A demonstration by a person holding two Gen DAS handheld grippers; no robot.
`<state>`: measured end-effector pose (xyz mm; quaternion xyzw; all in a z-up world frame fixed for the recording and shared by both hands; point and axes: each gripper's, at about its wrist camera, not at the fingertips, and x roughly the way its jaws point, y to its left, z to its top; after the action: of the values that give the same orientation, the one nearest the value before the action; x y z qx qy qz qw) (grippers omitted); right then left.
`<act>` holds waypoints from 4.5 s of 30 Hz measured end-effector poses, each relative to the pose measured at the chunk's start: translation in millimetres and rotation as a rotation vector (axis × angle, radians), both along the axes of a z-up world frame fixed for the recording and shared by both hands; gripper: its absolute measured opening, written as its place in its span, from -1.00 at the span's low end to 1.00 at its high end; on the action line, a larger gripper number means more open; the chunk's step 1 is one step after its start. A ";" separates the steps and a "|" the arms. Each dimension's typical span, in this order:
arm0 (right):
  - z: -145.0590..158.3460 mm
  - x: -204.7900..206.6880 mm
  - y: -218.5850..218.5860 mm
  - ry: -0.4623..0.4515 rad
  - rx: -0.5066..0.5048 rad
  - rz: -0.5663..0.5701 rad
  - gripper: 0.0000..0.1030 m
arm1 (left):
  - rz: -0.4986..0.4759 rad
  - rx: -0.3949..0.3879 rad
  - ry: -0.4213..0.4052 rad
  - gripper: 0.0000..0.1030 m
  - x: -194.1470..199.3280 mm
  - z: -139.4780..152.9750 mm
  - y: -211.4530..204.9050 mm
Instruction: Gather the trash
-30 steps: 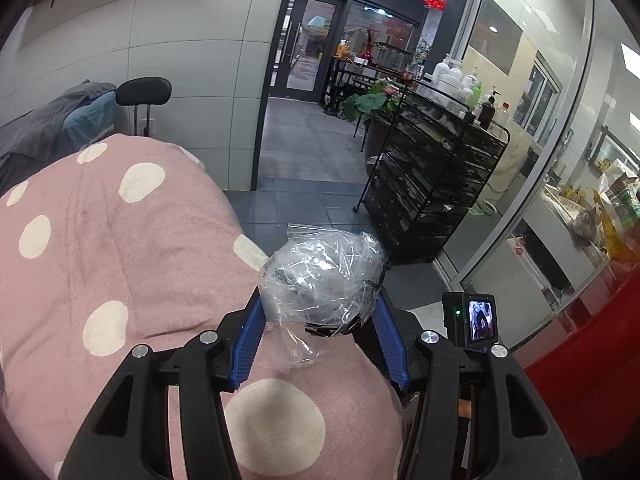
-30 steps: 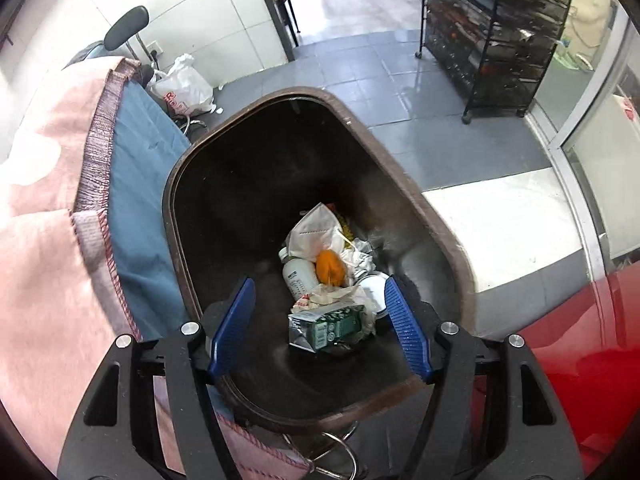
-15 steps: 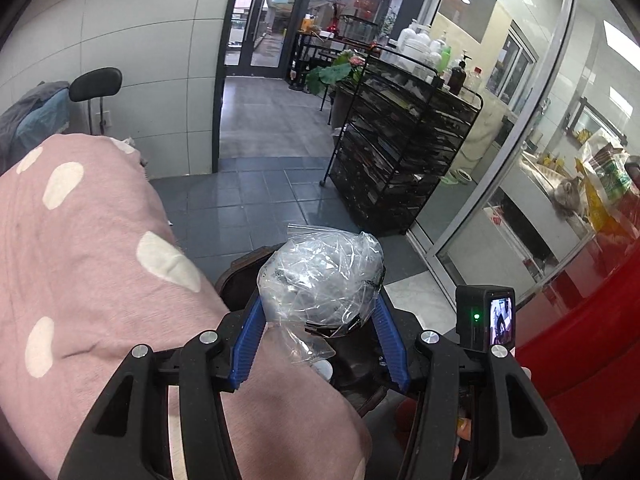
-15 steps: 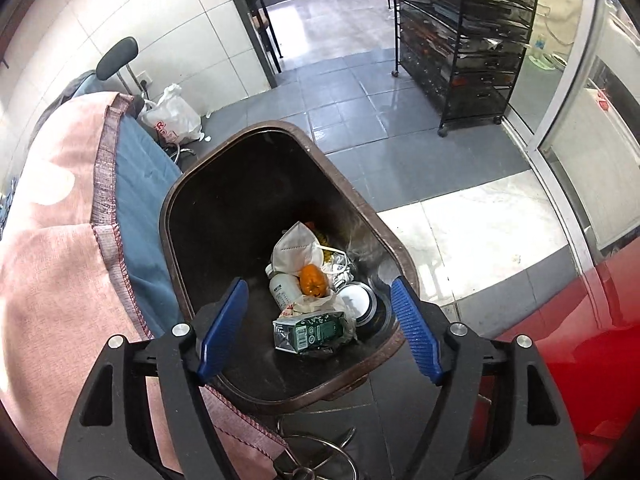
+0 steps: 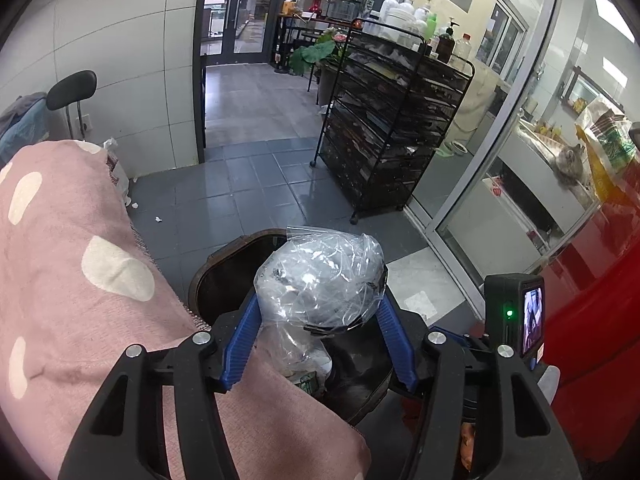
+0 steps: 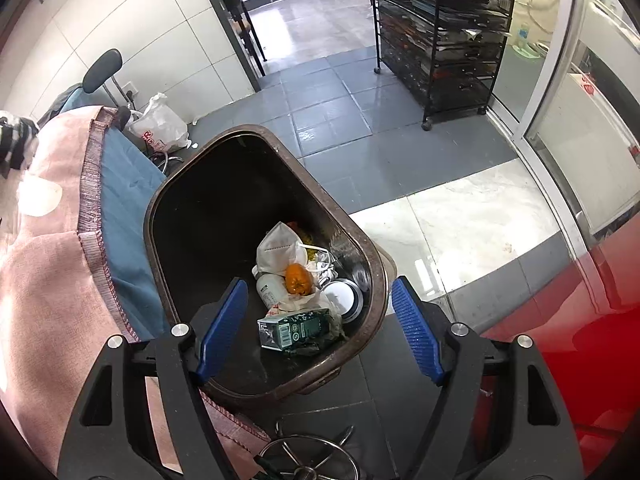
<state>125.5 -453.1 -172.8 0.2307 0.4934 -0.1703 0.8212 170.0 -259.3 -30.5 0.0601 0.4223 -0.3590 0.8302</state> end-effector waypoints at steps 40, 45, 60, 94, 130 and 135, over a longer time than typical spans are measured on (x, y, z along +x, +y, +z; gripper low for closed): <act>123.3 -21.7 127.4 -0.383 -0.340 0.141 0.89 | 0.341 -0.130 -0.319 0.88 -66.8 49.3 152.1; 143.9 -33.6 157.4 -0.466 -0.393 0.186 0.89 | 0.406 -0.133 -0.381 0.88 -82.4 53.6 175.1; 166.7 -75.0 206.8 -0.613 -0.450 0.274 0.89 | 0.570 -0.129 -0.431 0.88 -117.9 56.2 229.0; 172.2 -89.6 215.8 -0.634 -0.442 0.272 0.89 | 0.597 -0.153 -0.426 0.89 -131.6 59.7 242.8; 171.3 -86.4 215.7 -0.633 -0.434 0.273 0.89 | 0.591 -0.135 -0.439 0.89 -130.1 59.8 242.4; 171.0 -86.9 214.7 -0.633 -0.433 0.271 0.89 | 0.597 -0.133 -0.436 0.89 -127.5 58.3 244.2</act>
<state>38.6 -238.4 -1.8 0.0261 0.1949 -0.0810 0.9771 42.5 -15.1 27.8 -0.0447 0.2105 -0.1067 0.9707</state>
